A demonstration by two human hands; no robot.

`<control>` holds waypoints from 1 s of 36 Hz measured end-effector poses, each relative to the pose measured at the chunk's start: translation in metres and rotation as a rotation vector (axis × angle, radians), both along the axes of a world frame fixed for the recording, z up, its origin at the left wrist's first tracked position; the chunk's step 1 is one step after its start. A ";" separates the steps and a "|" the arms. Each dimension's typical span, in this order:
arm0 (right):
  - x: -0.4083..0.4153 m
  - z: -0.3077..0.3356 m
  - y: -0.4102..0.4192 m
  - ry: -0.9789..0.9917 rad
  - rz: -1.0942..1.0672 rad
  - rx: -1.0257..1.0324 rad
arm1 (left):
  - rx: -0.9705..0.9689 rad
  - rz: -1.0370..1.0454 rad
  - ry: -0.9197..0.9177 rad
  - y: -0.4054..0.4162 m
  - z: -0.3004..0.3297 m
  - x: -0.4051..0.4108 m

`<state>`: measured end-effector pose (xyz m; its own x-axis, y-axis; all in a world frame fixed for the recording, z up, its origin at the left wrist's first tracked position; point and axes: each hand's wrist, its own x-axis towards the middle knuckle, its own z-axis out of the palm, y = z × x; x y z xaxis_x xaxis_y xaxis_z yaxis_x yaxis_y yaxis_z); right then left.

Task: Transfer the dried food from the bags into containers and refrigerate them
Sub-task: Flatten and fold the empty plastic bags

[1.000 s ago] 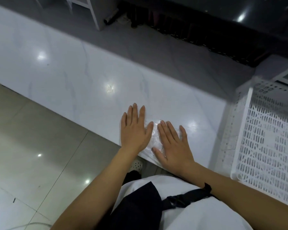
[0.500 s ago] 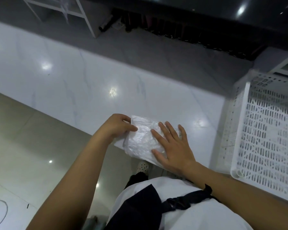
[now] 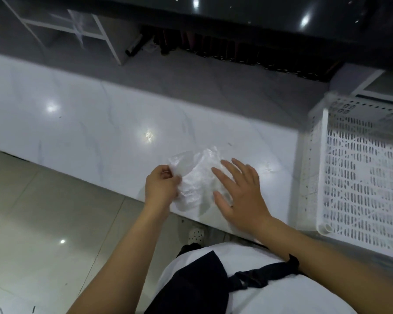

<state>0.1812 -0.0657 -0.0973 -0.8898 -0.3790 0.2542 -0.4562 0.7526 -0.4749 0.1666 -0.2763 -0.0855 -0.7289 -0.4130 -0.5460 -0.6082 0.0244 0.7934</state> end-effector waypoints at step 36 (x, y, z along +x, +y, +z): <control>0.027 -0.004 -0.002 0.054 -0.223 -0.108 | -0.894 -1.283 0.473 0.011 -0.047 0.042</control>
<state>0.2083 -0.0680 -0.1013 -0.9326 -0.1429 0.3315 -0.3112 0.7838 -0.5375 0.2083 -0.2654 -0.1322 -0.8474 0.5171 -0.1208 0.4515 0.8214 0.3485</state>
